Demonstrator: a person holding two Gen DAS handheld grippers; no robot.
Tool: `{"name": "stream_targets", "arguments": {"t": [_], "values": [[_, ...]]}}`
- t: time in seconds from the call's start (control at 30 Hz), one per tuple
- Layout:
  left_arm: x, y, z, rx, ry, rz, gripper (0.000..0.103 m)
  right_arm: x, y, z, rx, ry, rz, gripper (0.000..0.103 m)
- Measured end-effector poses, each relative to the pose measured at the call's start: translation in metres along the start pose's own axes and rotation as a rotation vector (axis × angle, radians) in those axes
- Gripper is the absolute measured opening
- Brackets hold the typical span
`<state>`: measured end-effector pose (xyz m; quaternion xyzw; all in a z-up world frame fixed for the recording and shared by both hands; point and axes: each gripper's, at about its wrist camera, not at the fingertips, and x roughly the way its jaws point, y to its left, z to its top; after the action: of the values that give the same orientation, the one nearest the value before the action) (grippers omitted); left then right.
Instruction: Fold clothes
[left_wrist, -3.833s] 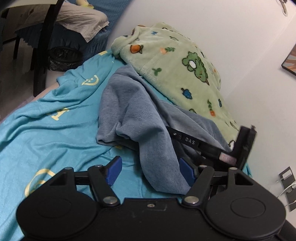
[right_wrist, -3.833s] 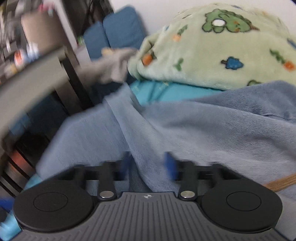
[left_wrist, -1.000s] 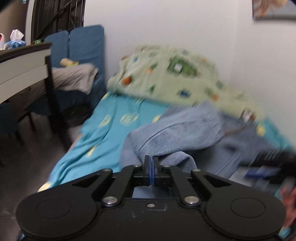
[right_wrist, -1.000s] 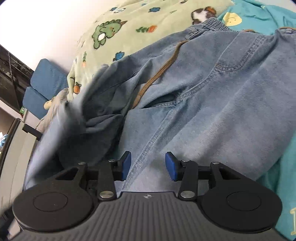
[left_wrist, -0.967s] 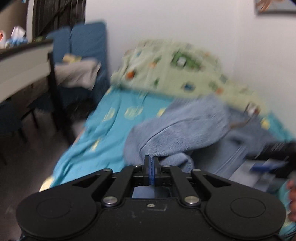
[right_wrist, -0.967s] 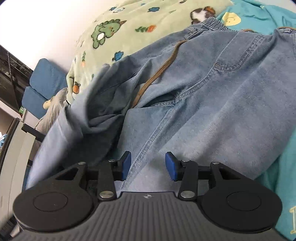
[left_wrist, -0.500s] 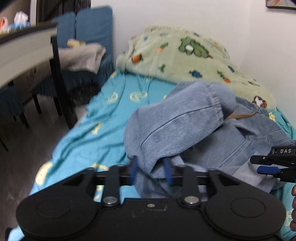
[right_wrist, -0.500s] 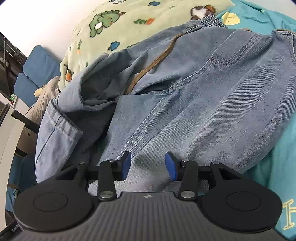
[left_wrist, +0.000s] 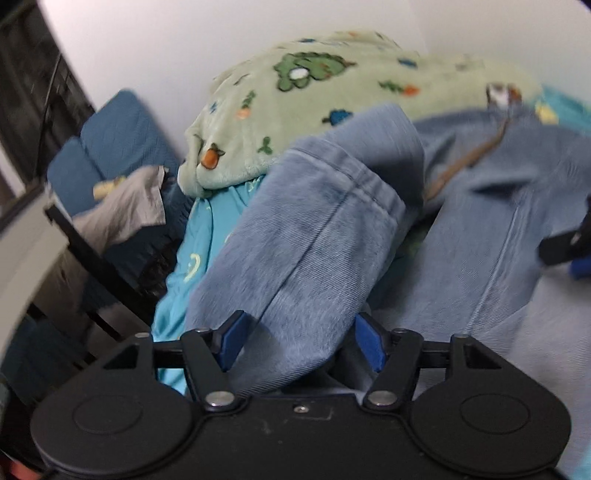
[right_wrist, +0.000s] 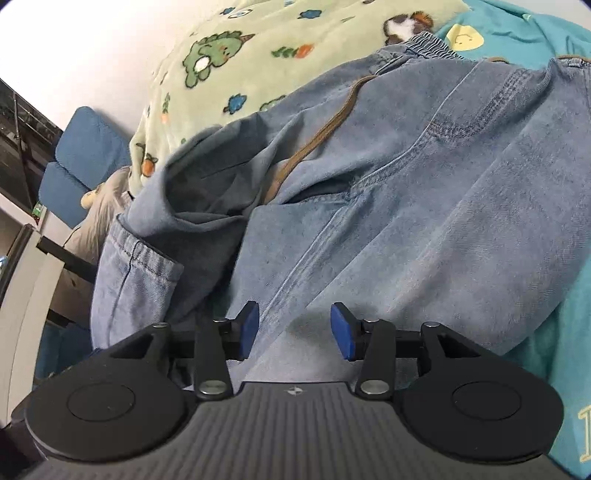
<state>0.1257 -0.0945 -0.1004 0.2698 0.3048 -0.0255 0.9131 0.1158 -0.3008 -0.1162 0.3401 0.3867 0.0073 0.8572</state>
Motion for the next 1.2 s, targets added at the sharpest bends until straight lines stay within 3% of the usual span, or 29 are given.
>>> {"name": "stream_targets", "arguments": {"t": [0.17,0.2,0.33,0.4,0.57,0.7,0.87,0.97,1.13,1.2], "values": [[0.019,0.002,0.002,0.001,-0.003,0.064,0.065,0.007,-0.008,0.006,0.045,0.001,0.005,0.047],[0.02,0.004,0.003,-0.003,-0.015,0.071,0.06,0.008,-0.009,0.006,0.044,-0.002,0.006,0.048],[0.01,0.027,0.004,-0.13,-0.055,0.065,0.012,0.008,-0.009,0.005,0.042,0.003,0.017,0.048],[0.001,0.046,0.005,-0.216,-0.073,0.049,0.004,0.008,-0.01,0.005,0.045,0.005,0.014,0.048],[-0.038,0.105,0.005,-0.412,-0.168,0.038,0.003,0.007,-0.01,0.005,0.042,0.005,0.007,0.048],[-0.066,0.176,-0.012,-0.668,-0.164,0.068,0.003,0.006,-0.008,0.004,0.03,0.004,0.0,0.048],[-0.07,0.25,-0.065,-0.994,-0.08,0.173,0.003,0.004,-0.006,0.002,0.018,-0.001,-0.012,0.048],[-0.065,0.279,-0.107,-1.175,-0.001,0.191,0.003,0.002,-0.006,0.002,0.011,-0.01,-0.02,0.048],[-0.05,0.306,-0.173,-1.519,0.215,0.218,0.003,-0.012,-0.018,0.005,0.06,-0.022,-0.005,0.048],[-0.045,0.309,-0.188,-1.608,0.301,0.223,0.003,-0.02,-0.023,0.008,0.079,-0.043,-0.002,0.048]]}}
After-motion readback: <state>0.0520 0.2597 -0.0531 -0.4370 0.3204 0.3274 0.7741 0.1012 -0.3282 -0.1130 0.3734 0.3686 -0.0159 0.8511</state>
